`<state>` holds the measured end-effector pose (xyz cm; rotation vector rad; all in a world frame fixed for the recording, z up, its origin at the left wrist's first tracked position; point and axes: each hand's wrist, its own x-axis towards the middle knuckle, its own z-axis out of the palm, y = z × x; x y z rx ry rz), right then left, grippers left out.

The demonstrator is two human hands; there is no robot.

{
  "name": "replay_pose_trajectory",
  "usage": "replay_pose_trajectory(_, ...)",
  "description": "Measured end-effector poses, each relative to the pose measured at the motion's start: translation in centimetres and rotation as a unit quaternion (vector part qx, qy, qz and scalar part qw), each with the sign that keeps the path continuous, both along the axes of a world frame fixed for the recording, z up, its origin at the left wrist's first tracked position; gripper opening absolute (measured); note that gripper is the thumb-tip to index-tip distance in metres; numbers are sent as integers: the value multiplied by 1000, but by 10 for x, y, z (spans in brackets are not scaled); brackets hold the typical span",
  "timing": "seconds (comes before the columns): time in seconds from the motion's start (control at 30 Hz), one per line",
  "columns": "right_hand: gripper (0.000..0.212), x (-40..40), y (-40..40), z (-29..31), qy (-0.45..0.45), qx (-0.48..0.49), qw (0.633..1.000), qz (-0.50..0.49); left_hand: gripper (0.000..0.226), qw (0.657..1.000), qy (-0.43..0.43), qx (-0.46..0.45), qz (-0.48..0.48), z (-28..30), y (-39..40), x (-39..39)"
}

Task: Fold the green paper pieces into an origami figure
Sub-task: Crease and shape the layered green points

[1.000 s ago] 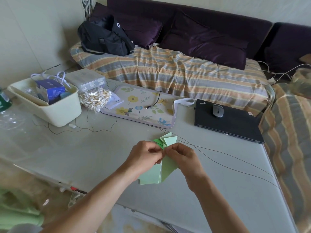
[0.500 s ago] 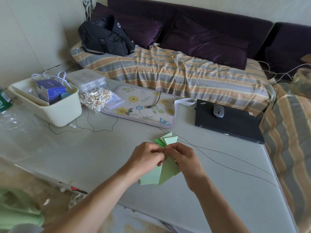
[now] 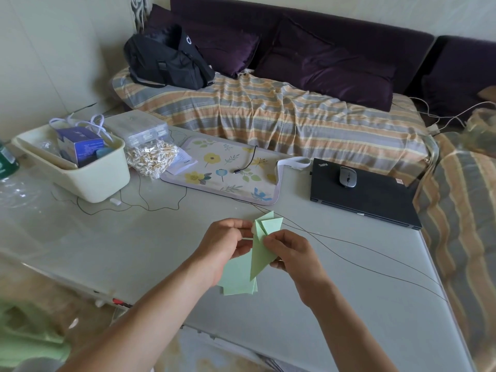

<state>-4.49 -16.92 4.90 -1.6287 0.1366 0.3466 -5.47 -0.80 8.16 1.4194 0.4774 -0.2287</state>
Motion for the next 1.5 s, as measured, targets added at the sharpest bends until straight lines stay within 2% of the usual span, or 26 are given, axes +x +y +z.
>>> replay_pose_trajectory(0.13,15,1,-1,0,4,-1,1000,-4,25,999,22,-32,37,-1,0,3)
replay_pose_trajectory(0.27,14,0,1,-1,1,-2,1000,-1,15,999,22,-43,0,-2,0,3)
replay_pose_trajectory(0.37,14,-1,0,1,-1,-3,1000,2,6,1000,-2,-1,-21,-5,-1,2)
replay_pose_trajectory(0.53,10,-3,2,2,0,-9,1000,18,17,993,-51,109,-3,-11,-2,-1)
replay_pose_trajectory(0.77,35,-3,4,8,6,23,1000,17,10,944,-138,296,-35,-14,-4,-3)
replay_pose_trajectory(1.0,21,-6,5,7,9,13,998,53,14,909,-207,353,-74,-19,-5,-4)
replay_pose_trajectory(1.13,28,-5,4,7,12,22,999,48,16,898,-227,369,-75,-22,-4,-3)
replay_pose_trajectory(1.3,29,-5,5,4,-2,14,999,50,9,862,-239,440,-76,-25,-1,-3)
replay_pose_trajectory(1.5,24,-2,3,-4,-38,-58,997,41,27,848,-223,462,-132,-26,-3,-5)
